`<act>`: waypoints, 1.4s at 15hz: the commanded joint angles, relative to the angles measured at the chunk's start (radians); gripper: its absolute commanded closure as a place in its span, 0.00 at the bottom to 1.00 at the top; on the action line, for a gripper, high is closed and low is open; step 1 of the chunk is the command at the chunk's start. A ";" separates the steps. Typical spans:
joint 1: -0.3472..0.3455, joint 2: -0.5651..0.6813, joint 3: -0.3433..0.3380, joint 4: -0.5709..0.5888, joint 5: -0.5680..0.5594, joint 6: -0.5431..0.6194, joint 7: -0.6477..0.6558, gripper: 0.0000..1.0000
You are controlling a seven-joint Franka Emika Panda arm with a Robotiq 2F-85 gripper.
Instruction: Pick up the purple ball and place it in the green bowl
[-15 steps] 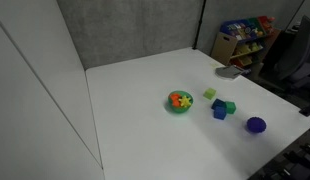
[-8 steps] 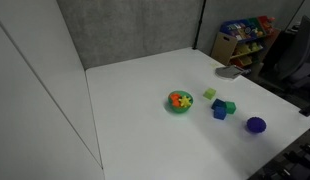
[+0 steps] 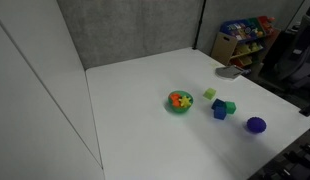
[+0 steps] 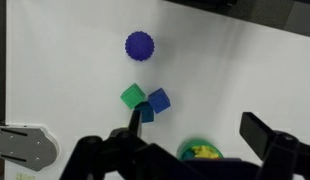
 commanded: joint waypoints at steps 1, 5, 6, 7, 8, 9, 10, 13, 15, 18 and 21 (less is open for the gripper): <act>-0.008 0.114 0.005 0.056 0.019 0.043 0.033 0.00; -0.021 0.214 -0.008 0.057 0.025 0.104 0.004 0.00; -0.025 0.239 -0.015 0.054 0.032 0.122 -0.010 0.00; -0.031 0.260 -0.018 0.051 0.032 0.148 -0.014 0.00; -0.038 0.285 -0.024 0.047 0.037 0.174 -0.023 0.00; -0.045 0.307 -0.029 0.044 0.048 0.197 -0.028 0.00; -0.053 0.329 -0.034 0.039 0.058 0.223 -0.034 0.00; -0.079 0.390 -0.040 0.026 0.073 0.289 -0.023 0.00; -0.096 0.429 -0.044 0.013 0.070 0.346 0.000 0.00; -0.115 0.474 -0.044 0.008 0.068 0.383 -0.003 0.00; -0.119 0.483 -0.037 0.012 0.064 0.362 -0.004 0.00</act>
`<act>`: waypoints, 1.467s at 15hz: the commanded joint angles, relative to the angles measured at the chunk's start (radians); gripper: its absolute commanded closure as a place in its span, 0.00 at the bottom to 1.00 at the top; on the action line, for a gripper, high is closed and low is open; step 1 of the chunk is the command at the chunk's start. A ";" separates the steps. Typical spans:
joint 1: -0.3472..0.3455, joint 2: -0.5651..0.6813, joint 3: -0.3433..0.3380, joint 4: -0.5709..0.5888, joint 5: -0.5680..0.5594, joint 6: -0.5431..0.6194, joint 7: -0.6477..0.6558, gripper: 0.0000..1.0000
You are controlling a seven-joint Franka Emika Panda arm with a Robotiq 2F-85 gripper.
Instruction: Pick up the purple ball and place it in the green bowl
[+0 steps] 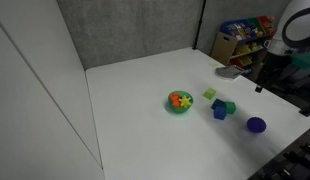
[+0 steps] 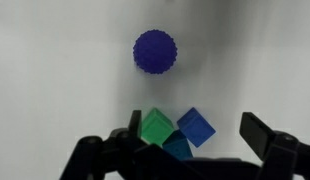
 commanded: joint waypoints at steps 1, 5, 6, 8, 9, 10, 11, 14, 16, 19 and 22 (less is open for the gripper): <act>-0.008 0.002 0.008 0.001 0.000 -0.002 0.001 0.00; -0.008 0.002 0.008 0.002 0.001 -0.002 0.001 0.00; -0.011 0.012 0.007 -0.002 0.003 0.008 -0.010 0.00; -0.016 0.039 0.003 -0.015 -0.003 0.034 -0.015 0.00; -0.018 0.056 0.000 -0.020 -0.007 0.052 -0.009 0.00; -0.021 0.073 -0.002 -0.025 -0.012 0.075 -0.001 0.00; -0.025 0.096 -0.001 -0.029 -0.006 0.099 -0.011 0.00; -0.043 0.180 0.002 -0.038 0.006 0.196 -0.023 0.00; -0.054 0.240 0.003 -0.031 -0.002 0.233 -0.017 0.00; -0.073 0.330 0.007 -0.013 -0.004 0.270 -0.022 0.00; -0.088 0.402 0.008 0.008 -0.011 0.281 -0.024 0.00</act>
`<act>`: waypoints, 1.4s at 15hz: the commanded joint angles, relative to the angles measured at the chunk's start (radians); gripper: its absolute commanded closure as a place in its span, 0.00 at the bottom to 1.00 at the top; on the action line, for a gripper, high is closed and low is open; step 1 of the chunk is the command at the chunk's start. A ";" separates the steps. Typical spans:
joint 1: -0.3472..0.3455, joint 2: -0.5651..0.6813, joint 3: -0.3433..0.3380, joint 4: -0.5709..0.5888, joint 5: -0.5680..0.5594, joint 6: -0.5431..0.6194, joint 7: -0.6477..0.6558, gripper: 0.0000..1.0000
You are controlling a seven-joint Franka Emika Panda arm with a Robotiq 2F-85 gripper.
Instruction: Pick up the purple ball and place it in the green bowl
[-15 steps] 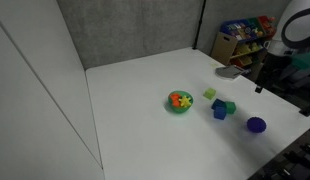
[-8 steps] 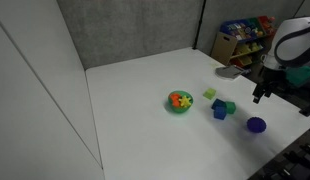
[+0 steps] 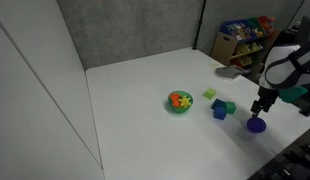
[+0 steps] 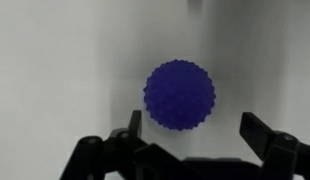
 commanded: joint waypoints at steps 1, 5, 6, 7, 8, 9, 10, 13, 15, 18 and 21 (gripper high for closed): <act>-0.033 0.082 0.012 0.045 -0.013 0.010 -0.019 0.00; -0.046 0.138 0.013 0.059 -0.021 0.013 -0.028 0.00; -0.046 0.148 0.012 0.061 -0.024 0.012 -0.026 0.00; -0.047 0.156 0.012 0.064 -0.027 0.012 -0.027 0.00; -0.047 0.164 0.013 0.066 -0.029 0.012 -0.028 0.00; -0.047 0.170 0.013 0.068 -0.032 0.011 -0.027 0.00; -0.044 0.176 0.009 0.071 -0.038 0.010 -0.025 0.00; -0.038 0.184 0.004 0.074 -0.052 0.010 -0.021 0.36; -0.037 0.173 0.006 0.068 -0.059 0.009 -0.023 0.41; -0.039 0.132 0.019 0.048 -0.059 -0.013 -0.038 0.49; -0.032 0.088 0.028 0.030 -0.057 -0.028 -0.045 0.54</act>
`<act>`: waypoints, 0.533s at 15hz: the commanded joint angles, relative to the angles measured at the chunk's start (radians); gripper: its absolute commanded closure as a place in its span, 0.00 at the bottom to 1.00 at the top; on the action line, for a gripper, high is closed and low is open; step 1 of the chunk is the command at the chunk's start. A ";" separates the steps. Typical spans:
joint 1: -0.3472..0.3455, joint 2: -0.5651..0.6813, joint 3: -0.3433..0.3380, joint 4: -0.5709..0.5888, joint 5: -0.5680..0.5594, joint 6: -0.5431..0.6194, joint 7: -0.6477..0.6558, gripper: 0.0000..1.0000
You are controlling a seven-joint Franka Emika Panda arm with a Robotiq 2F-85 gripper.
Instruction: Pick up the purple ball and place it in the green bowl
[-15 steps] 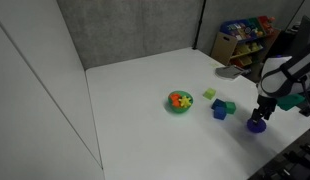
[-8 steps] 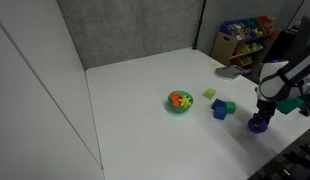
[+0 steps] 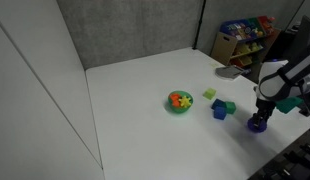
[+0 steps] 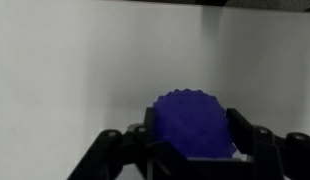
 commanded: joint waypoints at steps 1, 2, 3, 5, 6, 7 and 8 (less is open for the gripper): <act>-0.003 -0.080 0.019 -0.022 -0.021 -0.041 -0.014 0.54; -0.002 -0.104 0.028 -0.027 -0.017 -0.051 -0.016 0.55; 0.001 -0.126 0.034 -0.031 -0.014 -0.059 -0.016 0.55; 0.010 -0.173 0.046 -0.035 -0.009 -0.080 -0.013 0.57; 0.016 -0.196 0.053 -0.035 -0.006 -0.087 -0.010 0.57; 0.020 -0.213 0.061 -0.028 0.001 -0.086 -0.009 0.57; 0.026 -0.229 0.067 -0.021 0.004 -0.089 -0.007 0.57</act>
